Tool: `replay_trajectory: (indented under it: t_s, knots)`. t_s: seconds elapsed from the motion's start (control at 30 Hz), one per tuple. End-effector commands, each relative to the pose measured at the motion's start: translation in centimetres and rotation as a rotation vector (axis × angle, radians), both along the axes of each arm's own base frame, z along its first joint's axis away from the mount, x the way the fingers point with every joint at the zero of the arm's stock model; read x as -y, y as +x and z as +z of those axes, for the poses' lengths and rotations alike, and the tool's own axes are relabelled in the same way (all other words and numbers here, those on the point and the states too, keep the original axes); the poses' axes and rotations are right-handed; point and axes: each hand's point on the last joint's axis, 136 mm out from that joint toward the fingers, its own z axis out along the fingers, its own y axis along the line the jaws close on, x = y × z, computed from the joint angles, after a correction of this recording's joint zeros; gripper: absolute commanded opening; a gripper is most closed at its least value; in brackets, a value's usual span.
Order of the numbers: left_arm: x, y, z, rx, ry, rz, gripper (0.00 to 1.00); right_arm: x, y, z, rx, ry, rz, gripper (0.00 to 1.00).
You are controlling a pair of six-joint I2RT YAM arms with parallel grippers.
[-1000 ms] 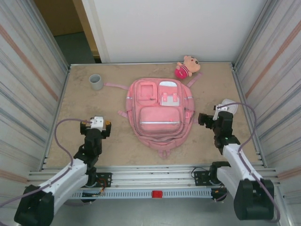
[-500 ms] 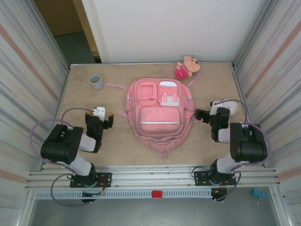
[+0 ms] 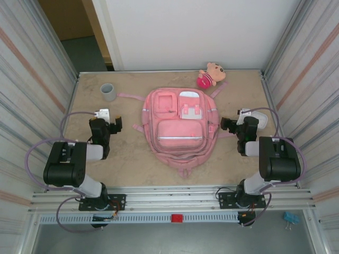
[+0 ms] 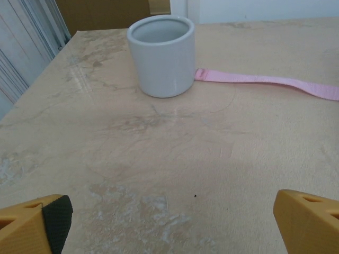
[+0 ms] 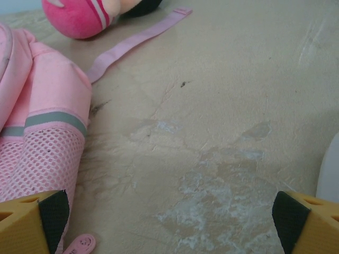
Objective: Pack the student bag
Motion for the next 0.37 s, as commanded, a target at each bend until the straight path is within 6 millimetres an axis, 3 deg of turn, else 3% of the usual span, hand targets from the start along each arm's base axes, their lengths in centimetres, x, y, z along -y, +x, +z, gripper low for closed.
replay_trajectory:
  t_s: [0.0,0.33]
  knots:
    - [0.22,-0.05,0.23,0.001,-0.008,-0.002,0.99,0.05,0.49,0.9,0.026,-0.013,-0.006,0.99]
    - [0.23,-0.08,0.1,-0.001,-0.007,-0.003,0.99,0.08,0.51,0.85,0.023,-0.014,-0.008,0.99]
